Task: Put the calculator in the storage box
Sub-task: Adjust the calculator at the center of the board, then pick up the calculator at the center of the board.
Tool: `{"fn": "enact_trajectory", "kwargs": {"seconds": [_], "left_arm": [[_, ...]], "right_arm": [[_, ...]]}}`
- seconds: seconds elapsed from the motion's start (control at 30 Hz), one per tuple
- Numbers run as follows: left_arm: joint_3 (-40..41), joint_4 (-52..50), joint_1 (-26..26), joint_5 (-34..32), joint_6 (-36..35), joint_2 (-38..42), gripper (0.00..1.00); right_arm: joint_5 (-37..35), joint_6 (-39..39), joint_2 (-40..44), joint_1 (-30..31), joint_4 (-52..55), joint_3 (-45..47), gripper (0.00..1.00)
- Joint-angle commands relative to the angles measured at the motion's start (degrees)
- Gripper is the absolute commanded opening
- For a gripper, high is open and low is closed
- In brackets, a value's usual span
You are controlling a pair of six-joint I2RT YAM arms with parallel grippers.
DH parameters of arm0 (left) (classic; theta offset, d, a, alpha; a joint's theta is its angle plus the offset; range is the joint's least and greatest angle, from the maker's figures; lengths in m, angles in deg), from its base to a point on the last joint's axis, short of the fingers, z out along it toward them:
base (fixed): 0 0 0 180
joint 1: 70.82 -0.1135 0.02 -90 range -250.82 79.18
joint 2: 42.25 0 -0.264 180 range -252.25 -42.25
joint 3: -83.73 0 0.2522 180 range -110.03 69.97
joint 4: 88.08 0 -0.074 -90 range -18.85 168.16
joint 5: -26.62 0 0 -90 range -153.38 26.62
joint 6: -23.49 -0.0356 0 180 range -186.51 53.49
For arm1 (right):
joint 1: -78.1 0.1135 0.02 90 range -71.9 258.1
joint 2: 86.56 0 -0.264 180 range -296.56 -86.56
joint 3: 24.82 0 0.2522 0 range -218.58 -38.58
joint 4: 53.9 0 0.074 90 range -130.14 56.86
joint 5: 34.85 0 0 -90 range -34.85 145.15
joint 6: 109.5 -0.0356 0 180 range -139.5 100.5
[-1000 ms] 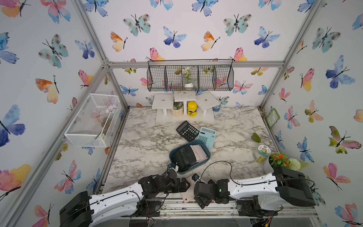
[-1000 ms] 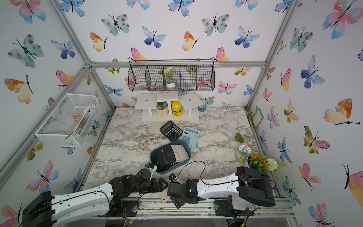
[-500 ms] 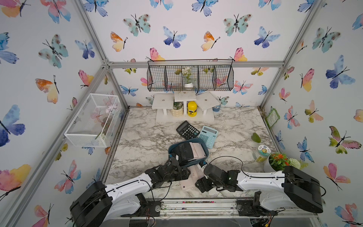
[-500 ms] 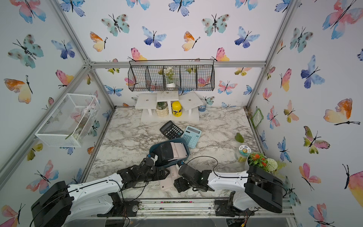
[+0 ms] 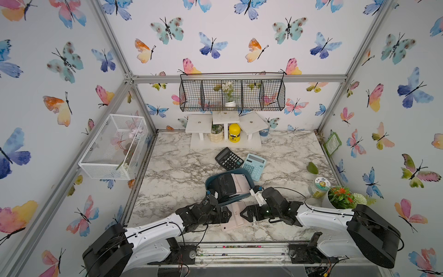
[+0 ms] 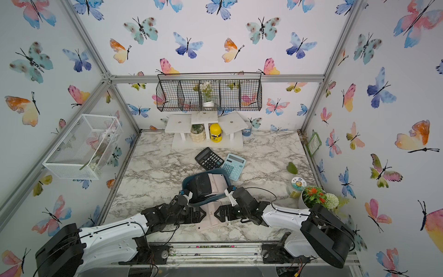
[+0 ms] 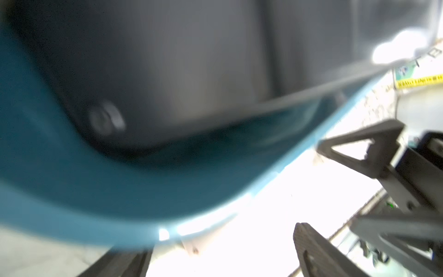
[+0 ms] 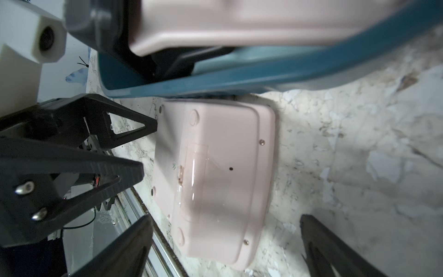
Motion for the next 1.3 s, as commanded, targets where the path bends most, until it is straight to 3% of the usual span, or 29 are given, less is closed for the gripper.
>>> {"fn": "enact_trajectory", "kwargs": {"seconds": [0.0,0.2,0.37,0.67,0.97,1.1,1.27], "left_arm": [[2.1,-1.4,3.6,1.0,3.7,0.6,0.96],[4.7,9.8,6.3,3.0,6.6,-2.7,0.94],[3.8,12.9,7.3,2.9,6.1,-4.9,0.89],[3.7,13.9,7.3,1.9,5.6,-3.7,0.86],[3.7,19.6,7.3,3.3,6.3,-3.1,0.86],[3.4,20.6,7.4,3.4,6.4,-3.2,0.86],[4.6,20.4,7.4,2.9,6.6,-1.3,0.86]], "right_arm": [[5.1,-4.2,-1.0,-0.2,-3.5,0.8,0.99],[10.4,-10.9,-4.0,-0.2,-15.8,5.1,0.99],[13.5,-15.9,-2.7,-0.2,-24.3,7.1,0.98],[14.5,-18.1,11.2,-0.2,-24.2,6.0,0.98],[14.6,-18.4,11.1,-1.0,-26.2,5.6,0.98],[15.2,-19.6,9.5,-1.2,-28.1,6.0,0.94],[15.4,-19.7,8.5,-1.2,-28.1,6.3,0.78]]}}
